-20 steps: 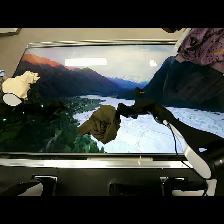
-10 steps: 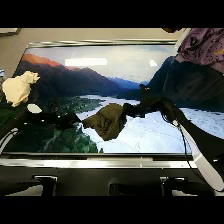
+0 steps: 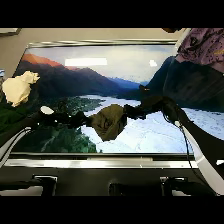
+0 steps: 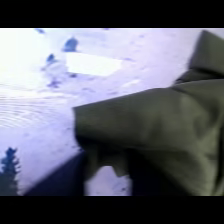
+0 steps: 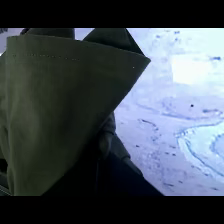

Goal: Fold the clothes and pants, and hang the long-sleeved shirts on hangers.

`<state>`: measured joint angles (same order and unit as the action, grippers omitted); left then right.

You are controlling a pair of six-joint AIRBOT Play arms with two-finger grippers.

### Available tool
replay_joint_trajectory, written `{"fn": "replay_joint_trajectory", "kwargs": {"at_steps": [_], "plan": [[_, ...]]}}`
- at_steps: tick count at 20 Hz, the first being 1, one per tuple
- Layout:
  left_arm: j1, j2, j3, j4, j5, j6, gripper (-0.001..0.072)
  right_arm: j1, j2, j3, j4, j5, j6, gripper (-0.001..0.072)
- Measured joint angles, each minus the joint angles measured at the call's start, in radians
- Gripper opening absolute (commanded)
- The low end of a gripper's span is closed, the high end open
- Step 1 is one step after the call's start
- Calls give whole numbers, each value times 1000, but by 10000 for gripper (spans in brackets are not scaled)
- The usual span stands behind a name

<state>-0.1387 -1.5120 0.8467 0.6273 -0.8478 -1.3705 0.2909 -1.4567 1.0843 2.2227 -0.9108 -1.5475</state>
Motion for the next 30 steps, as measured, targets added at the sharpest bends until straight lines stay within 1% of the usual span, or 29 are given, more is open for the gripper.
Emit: {"fn": "replay_joint_trajectory", "kwargs": {"at_steps": [2,4,6,8,11,15,18,21,24,27,30], "plan": [[-4,-2,10,-28,10,7,11,0,21,1,-22,-2,0,25],[7,20,36,-32,-6,15,10,0,52,18,-86,-8,9,25],[33,65,95,-27,-19,21,10,0,92,78,-193,-24,34,25],[69,127,185,-11,-39,18,10,-1,133,185,-322,-42,62,25],[137,243,377,69,-60,-28,10,-1,203,408,-522,-84,100,25],[197,420,635,272,-105,-116,11,-1,332,679,-725,-151,121,26],[211,569,734,393,-135,-169,11,-1,462,783,-791,-194,129,26],[216,712,772,451,-160,-222,11,-1,589,822,-821,-229,135,26],[219,805,785,512,-172,-285,11,0,653,836,-837,-228,154,26],[219,818,768,555,-179,-328,11,0,619,841,-867,-211,177,27],[219,753,708,576,-179,-344,11,0,473,843,-923,-171,238,28]]}}
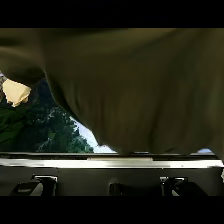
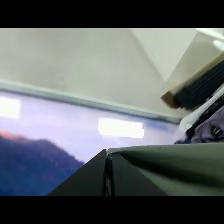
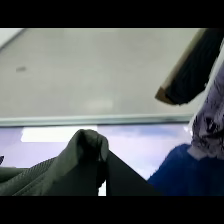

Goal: Fold the clothes and pants, and hang the long-sleeved shirts on hangers.

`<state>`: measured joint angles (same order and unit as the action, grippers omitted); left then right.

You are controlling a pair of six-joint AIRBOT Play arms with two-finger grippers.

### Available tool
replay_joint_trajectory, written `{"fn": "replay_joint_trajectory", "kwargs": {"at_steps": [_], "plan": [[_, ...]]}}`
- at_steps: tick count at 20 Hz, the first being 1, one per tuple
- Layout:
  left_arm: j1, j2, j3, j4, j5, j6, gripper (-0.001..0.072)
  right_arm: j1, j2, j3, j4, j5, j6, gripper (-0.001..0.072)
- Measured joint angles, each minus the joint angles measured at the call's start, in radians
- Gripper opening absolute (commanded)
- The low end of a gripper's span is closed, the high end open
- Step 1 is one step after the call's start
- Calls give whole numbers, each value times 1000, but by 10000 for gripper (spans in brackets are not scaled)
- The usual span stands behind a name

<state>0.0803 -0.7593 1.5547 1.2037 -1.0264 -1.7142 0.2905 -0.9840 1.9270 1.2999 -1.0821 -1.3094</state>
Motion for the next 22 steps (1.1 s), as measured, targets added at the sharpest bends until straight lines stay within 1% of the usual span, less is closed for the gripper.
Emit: {"fn": "replay_joint_trajectory", "kwargs": {"at_steps": [3,5,8,10,12,13,14,15,16,18,22], "plan": [[0,-151,-79,19,15,-12,11,0,-243,0,-2,59,78,28],[1,-281,-122,27,54,-13,11,0,-425,1,65,95,114,29],[2,-489,-154,40,112,-14,12,0,-687,0,269,100,145,29],[1,-618,-165,43,132,-14,12,0,-829,0,427,64,153,28],[0,-723,-170,43,146,-14,12,0,-929,1,551,19,148,37],[0,-762,-171,37,150,-15,13,0,-962,1,592,-6,137,115],[0,-788,-172,29,155,-15,12,0,-986,1,626,-27,123,292],[0,-808,-173,24,156,-15,13,-1,-997,1,652,-43,105,436],[0,-819,-173,19,155,-15,13,-1,-999,1,671,-60,79,458],[2,-826,-166,11,138,-15,14,-1,-976,1,687,-103,3,457],[13,-818,-141,8,50,-15,14,-24,-830,-7,626,-237,-190,455]]}}
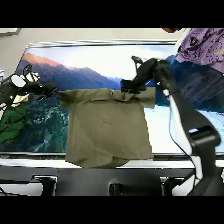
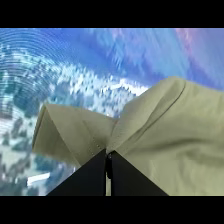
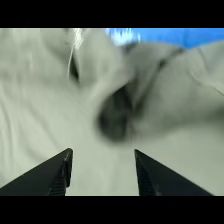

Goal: Fold the clothes and pants, and hang the long-sleeved shirts on hangers.

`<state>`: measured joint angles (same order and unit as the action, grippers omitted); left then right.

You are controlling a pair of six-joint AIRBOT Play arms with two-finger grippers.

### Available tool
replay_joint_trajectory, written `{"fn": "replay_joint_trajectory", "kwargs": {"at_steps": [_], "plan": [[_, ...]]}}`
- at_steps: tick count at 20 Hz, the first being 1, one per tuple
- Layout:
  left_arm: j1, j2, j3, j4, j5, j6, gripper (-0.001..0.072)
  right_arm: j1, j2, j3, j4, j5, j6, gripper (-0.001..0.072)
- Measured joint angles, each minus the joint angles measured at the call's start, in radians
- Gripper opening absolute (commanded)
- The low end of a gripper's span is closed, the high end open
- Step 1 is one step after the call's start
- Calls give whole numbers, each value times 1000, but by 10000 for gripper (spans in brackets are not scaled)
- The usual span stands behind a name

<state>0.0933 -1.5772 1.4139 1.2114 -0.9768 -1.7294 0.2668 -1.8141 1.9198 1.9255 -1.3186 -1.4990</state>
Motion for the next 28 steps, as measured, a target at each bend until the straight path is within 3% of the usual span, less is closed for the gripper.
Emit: {"fn": "replay_joint_trajectory", "kwargs": {"at_steps": [4,11,13,18,21,23,24,25,26,28], "plan": [[5,6,10,-2,-92,0,14,-155,215,-151,14,-90,-122,499],[6,8,13,-3,-160,0,15,-411,624,-954,80,-88,-201,502],[6,8,13,-3,-166,0,15,-430,688,-1139,100,-52,-211,593],[6,8,13,-3,-170,0,15,-445,742,-1378,166,42,-229,577],[6,8,13,-3,-171,0,15,-447,733,-1422,213,85,-234,510],[6,7,13,-3,-172,0,15,-447,718,-1435,243,100,-237,406],[6,7,13,-3,-172,0,15,-448,710,-1439,260,111,-241,311],[6,7,13,-3,-172,0,15,-447,702,-1441,273,117,-246,83],[6,7,13,-3,-172,0,15,-447,695,-1443,289,125,-249,27],[6,7,13,-3,-172,0,15,-448,686,-1433,314,135,-260,26]]}}
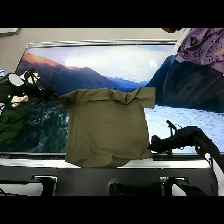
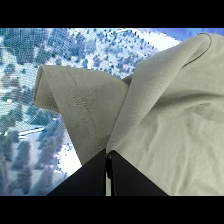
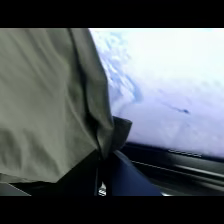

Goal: Fold the clothes and pants, and hang the long-sleeved shirts on hangers.

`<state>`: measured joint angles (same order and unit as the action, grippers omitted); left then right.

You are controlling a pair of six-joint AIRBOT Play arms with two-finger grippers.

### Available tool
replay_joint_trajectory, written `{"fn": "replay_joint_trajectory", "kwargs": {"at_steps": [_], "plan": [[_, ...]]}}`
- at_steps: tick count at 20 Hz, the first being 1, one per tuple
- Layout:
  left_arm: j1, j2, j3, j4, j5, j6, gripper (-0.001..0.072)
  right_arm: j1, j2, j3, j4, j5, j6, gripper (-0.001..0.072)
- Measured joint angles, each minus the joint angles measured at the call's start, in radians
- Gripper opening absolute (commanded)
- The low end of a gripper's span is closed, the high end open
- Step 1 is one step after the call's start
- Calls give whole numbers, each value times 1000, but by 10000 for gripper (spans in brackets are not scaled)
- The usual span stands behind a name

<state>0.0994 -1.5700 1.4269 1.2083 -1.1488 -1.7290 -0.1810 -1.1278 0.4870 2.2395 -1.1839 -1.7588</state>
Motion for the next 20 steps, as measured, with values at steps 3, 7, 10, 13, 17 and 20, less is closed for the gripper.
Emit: {"fn": "replay_joint_trajectory", "kwargs": {"at_steps": [3,7,10,13,17,20], "plan": [[0,0,0,0,-3,0,15,-1,-13,124,-16,43,42,27],[-18,-1,0,0,-13,0,15,-2,-111,481,-116,124,191,27],[-53,-6,-1,0,-17,0,15,-2,-270,784,-150,154,272,27],[-102,-22,-1,0,-17,-8,15,-1,-440,1018,-142,161,343,46],[-162,-43,-1,0,15,-46,15,-5,-571,1144,-86,120,376,427],[-179,-48,-2,0,27,-60,15,-43,-577,1170,-73,-14,290,427]]}}
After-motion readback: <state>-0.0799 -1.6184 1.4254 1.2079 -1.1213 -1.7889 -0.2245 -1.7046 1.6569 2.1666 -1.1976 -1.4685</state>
